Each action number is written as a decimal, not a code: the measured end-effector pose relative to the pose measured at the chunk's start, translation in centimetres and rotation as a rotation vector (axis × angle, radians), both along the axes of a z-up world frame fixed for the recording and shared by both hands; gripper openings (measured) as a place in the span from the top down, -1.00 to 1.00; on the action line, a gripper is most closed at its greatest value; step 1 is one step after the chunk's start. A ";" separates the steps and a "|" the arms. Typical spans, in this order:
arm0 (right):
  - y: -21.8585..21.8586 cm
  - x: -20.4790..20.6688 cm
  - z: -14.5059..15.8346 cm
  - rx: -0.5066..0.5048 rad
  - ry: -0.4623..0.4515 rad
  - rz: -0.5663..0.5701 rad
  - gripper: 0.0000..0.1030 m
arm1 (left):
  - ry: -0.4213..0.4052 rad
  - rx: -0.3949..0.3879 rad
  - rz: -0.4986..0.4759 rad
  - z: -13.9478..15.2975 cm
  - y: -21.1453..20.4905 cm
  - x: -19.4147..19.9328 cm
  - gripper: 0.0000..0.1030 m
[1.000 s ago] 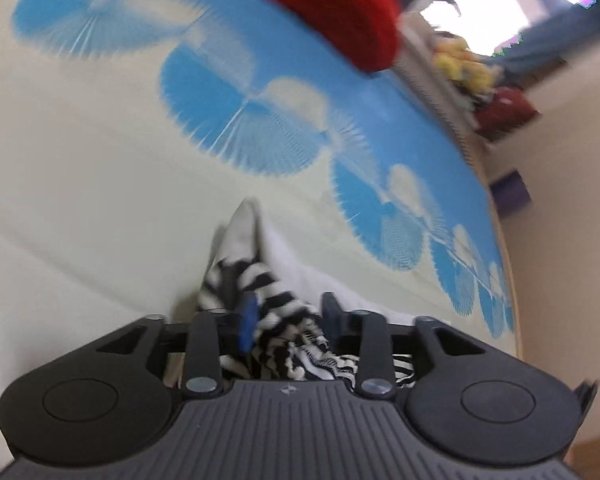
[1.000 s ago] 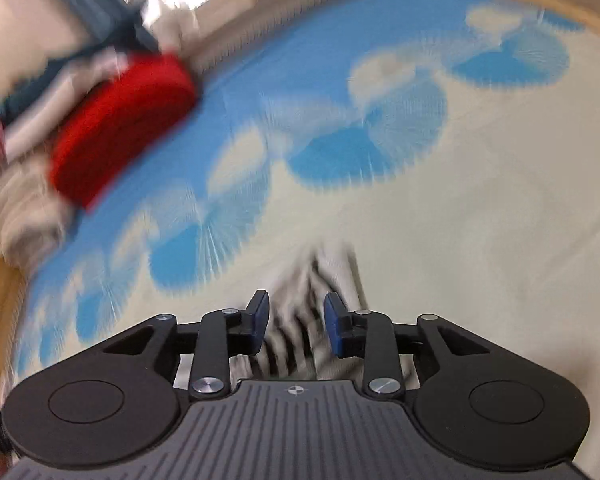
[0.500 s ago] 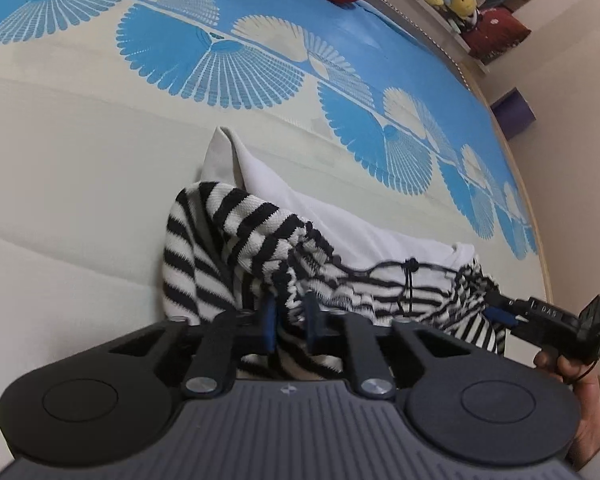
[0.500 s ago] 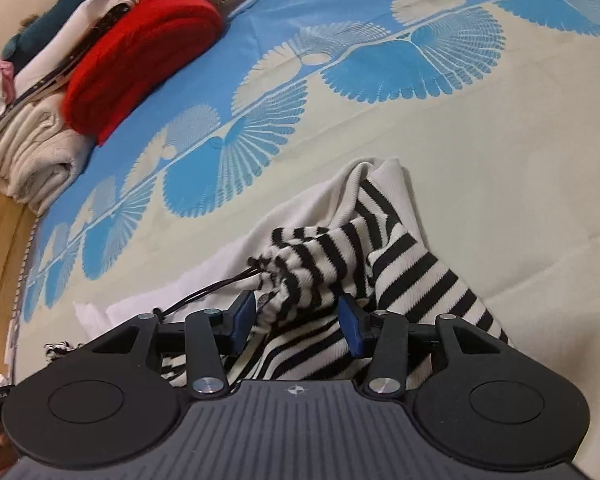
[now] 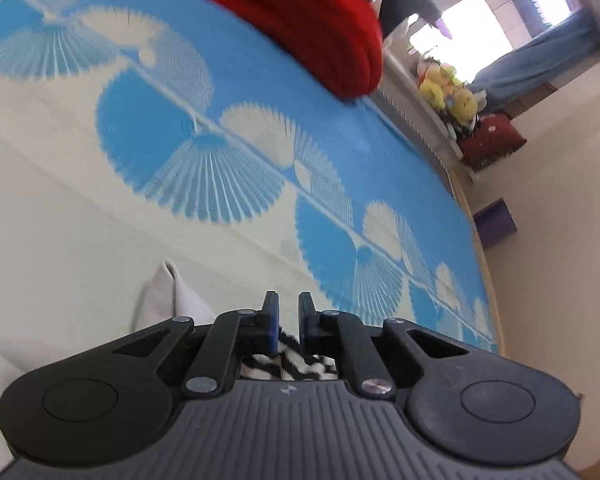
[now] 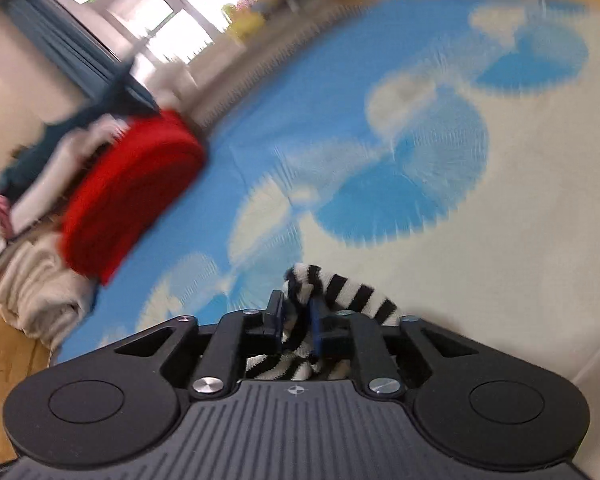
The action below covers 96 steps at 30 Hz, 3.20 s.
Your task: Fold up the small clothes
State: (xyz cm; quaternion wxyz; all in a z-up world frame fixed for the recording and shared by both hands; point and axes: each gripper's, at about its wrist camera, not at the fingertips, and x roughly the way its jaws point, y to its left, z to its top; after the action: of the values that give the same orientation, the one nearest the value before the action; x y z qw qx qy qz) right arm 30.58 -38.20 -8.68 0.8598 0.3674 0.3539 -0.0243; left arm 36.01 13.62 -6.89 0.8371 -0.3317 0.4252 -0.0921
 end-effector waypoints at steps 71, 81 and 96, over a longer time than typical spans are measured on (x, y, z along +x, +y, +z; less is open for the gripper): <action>-1.6 -12.1 -3.1 -0.325 0.413 0.339 -0.01 | 0.448 0.314 -0.192 -6.9 4.5 -12.2 0.17; -1.3 -12.1 -2.6 -0.345 0.351 0.360 0.87 | 0.363 0.327 -0.279 -6.0 2.8 -12.3 0.96; -4.2 -13.8 -2.4 -0.321 0.412 0.247 0.99 | 0.329 0.542 -0.239 -4.9 3.0 -12.7 0.80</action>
State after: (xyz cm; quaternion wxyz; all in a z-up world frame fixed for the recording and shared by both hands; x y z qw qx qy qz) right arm 16.75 -42.38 -11.06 0.8134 0.1682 0.5546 -0.0494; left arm 23.34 16.61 -11.81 0.7983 -0.0552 0.5994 -0.0182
